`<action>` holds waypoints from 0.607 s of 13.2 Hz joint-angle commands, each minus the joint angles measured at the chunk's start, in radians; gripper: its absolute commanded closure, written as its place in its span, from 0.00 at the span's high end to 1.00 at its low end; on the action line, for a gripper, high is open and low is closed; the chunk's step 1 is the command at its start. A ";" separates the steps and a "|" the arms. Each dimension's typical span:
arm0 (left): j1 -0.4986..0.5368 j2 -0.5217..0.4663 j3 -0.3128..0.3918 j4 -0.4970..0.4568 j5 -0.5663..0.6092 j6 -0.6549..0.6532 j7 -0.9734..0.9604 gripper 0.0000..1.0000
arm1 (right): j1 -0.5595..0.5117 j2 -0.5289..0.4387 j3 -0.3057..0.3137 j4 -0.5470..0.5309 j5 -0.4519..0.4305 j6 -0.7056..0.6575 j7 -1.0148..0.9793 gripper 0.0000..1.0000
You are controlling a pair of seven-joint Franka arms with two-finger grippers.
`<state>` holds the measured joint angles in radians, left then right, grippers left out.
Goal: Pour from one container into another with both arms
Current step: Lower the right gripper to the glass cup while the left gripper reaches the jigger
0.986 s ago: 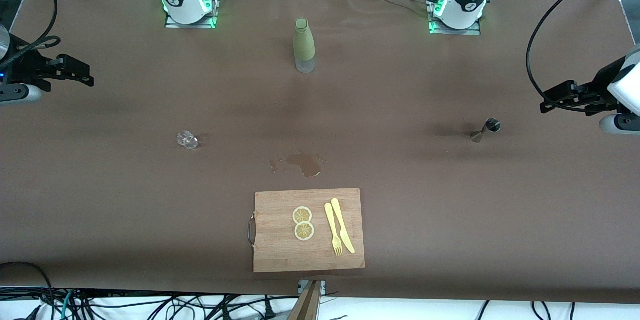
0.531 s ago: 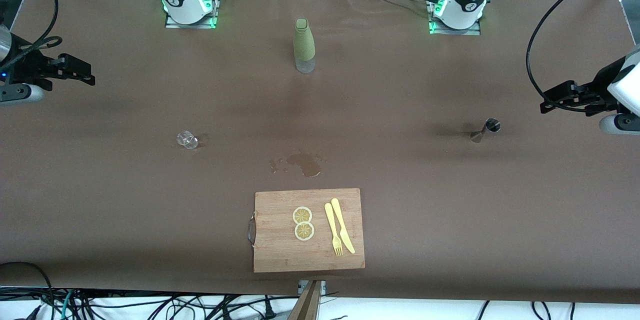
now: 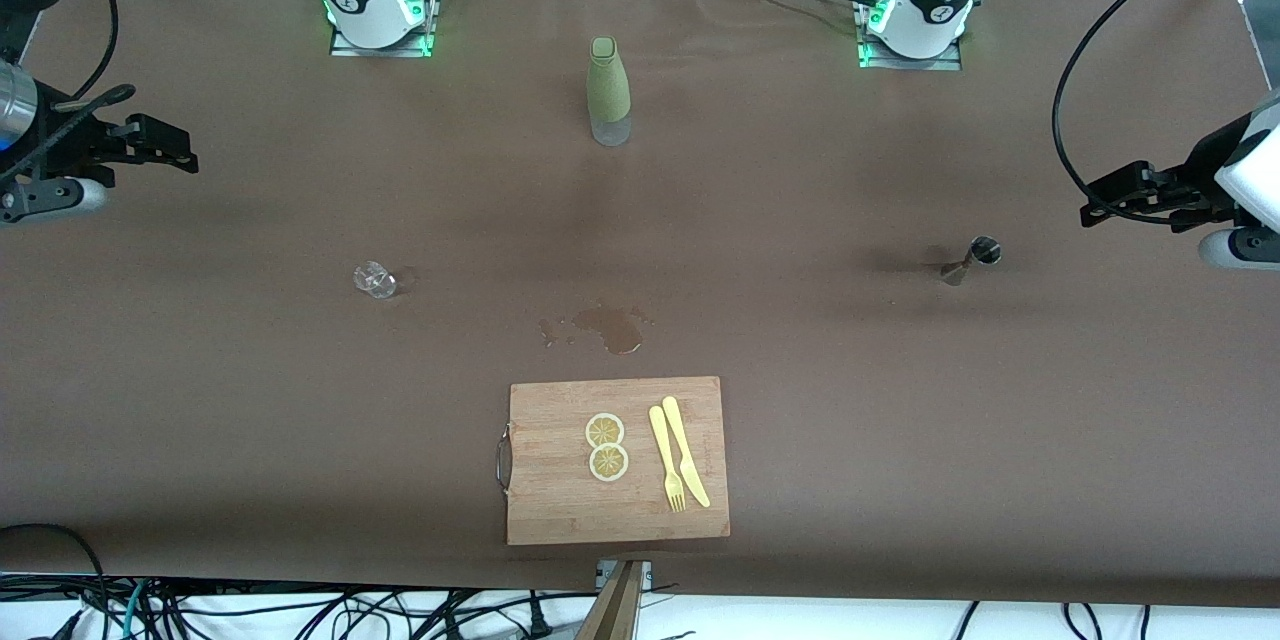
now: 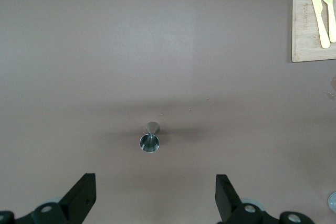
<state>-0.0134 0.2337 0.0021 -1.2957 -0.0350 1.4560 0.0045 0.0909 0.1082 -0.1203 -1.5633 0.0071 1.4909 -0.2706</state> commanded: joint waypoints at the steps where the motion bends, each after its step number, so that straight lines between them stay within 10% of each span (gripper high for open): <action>1: 0.007 0.022 0.019 0.024 -0.014 -0.017 -0.009 1.00 | -0.026 0.021 -0.004 0.016 0.019 -0.026 -0.107 1.00; 8: 0.010 0.032 0.220 -0.049 -0.176 -0.029 0.635 1.00 | -0.072 0.065 -0.007 0.014 0.160 -0.046 -0.304 1.00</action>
<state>-0.0034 0.2712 0.1674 -1.3195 -0.1451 1.4414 0.4496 0.0591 0.1464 -0.1254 -1.5636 0.1092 1.4676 -0.4580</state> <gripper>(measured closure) 0.000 0.000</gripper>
